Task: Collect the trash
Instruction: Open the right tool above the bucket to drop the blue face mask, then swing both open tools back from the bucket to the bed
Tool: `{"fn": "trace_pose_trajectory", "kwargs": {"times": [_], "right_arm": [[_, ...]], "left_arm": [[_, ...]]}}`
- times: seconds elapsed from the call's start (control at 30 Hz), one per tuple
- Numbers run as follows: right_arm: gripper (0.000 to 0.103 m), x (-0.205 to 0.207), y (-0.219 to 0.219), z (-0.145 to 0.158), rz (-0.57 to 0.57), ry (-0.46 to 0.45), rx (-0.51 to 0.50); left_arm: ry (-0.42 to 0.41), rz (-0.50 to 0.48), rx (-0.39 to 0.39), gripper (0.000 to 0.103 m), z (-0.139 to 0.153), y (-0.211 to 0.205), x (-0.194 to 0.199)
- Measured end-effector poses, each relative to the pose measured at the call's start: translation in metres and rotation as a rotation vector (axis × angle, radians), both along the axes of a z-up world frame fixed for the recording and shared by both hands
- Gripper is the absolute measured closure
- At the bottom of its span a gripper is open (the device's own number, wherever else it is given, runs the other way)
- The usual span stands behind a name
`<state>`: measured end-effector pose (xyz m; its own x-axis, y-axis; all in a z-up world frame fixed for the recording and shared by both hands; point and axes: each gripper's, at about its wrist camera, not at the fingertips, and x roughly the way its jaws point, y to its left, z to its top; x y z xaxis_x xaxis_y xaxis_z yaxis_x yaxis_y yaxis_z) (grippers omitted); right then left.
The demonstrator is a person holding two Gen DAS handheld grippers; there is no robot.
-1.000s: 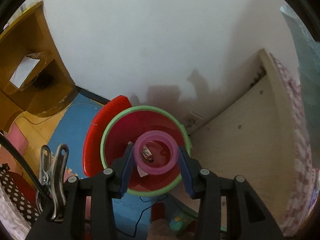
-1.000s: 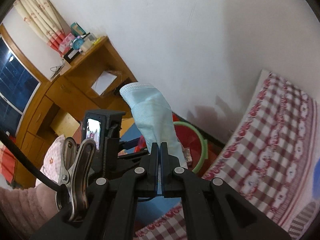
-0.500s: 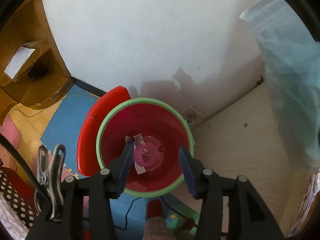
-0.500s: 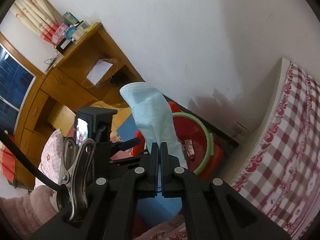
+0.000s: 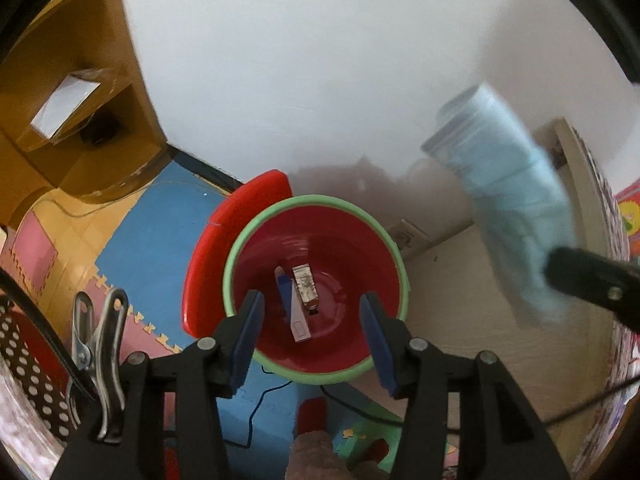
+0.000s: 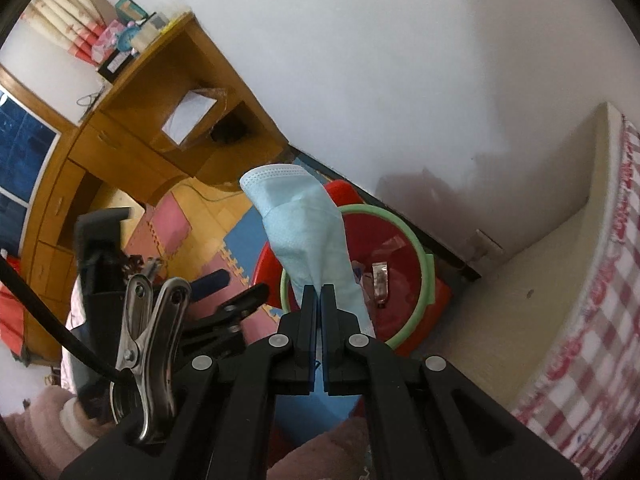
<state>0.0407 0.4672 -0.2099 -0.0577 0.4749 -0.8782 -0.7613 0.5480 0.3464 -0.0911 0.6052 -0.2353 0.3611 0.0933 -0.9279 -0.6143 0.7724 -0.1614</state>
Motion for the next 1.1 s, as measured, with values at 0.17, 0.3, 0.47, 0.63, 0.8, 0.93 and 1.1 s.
{"fn": "trace_pose_trajectory", "kwargs": {"times": [0.17,0.3,0.47,0.63,0.8,0.93,1.1], "right_arm": [[0.08,-0.002,0.001,0.0,-0.013,0.008,0.015],[0.08,-0.004,-0.003,0.003,-0.021,-0.001,0.023],[0.08,-0.01,-0.007,0.012,-0.022,-0.005,0.051],[0.08,-0.016,-0.011,0.023,-0.03,-0.018,0.065],[0.08,-0.019,-0.019,0.03,-0.05,-0.007,0.082],[0.08,-0.024,-0.028,0.036,-0.058,0.001,0.098],[0.08,-0.029,-0.042,0.044,-0.086,0.008,0.133]], "left_arm": [[-0.002,0.023,0.002,0.05,0.009,0.002,-0.013],[-0.005,0.023,0.021,0.05,0.018,-0.001,-0.016],[-0.018,0.014,0.028,0.05,0.027,-0.003,-0.02],[-0.011,-0.003,0.028,0.05,0.03,-0.01,-0.021],[-0.018,-0.014,0.034,0.05,0.038,-0.012,-0.022],[-0.006,-0.009,0.034,0.05,0.042,-0.015,-0.023],[0.019,0.007,0.027,0.051,0.045,-0.022,-0.027]]}}
